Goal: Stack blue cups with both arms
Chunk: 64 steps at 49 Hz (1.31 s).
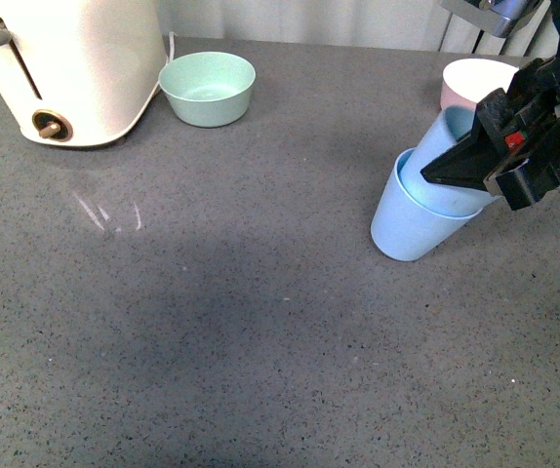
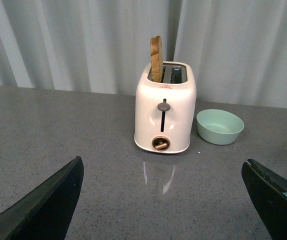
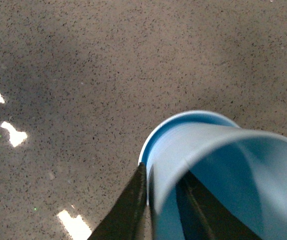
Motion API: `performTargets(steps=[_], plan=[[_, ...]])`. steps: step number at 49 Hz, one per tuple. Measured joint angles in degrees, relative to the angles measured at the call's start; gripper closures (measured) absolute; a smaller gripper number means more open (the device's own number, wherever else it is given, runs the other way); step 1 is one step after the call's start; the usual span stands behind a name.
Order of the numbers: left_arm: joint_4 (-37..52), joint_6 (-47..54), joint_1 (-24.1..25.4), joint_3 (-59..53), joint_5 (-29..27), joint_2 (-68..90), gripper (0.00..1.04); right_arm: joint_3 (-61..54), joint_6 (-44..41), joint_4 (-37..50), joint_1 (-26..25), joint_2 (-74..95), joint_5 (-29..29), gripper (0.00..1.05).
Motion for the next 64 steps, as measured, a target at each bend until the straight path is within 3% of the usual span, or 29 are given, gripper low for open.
performTargets(steps=[10, 21, 23, 31, 33, 37, 40, 55, 64], plan=[[0.0, 0.0, 0.0, 0.0, 0.0, 0.0, 0.09, 0.8, 4.0, 3.7, -1.2, -1.1, -2.1, 0.50], [0.0, 0.0, 0.0, 0.0, 0.0, 0.0, 0.09, -1.6, 13.9, 12.7, -7.8, -11.1, -6.7, 0.11], [0.0, 0.0, 0.0, 0.0, 0.0, 0.0, 0.09, -2.9, 16.0, 14.6, -9.3, -13.2, -7.1, 0.08], [0.0, 0.0, 0.0, 0.0, 0.0, 0.0, 0.09, -9.7, 21.0, 18.9, -15.0, -20.6, -7.1, 0.09], [0.0, 0.0, 0.0, 0.0, 0.0, 0.0, 0.09, -11.6, 22.8, 22.8, -15.2, -21.0, -2.6, 0.12], [0.0, 0.0, 0.0, 0.0, 0.0, 0.0, 0.09, -21.3, 25.4, 43.6, -14.4, -22.4, 16.2, 0.29], [0.0, 0.0, 0.0, 0.0, 0.0, 0.0, 0.09, -26.7, 26.3, 51.3, -14.5, -24.2, 21.9, 0.41], [0.0, 0.0, 0.0, 0.0, 0.0, 0.0, 0.09, -41.6, 26.8, 55.2, -14.4, -36.6, 22.4, 1.03], [0.0, 0.0, 0.0, 0.0, 0.0, 0.0, 0.09, -46.7, 27.1, 53.5, -14.4, -43.6, 22.4, 1.03]])
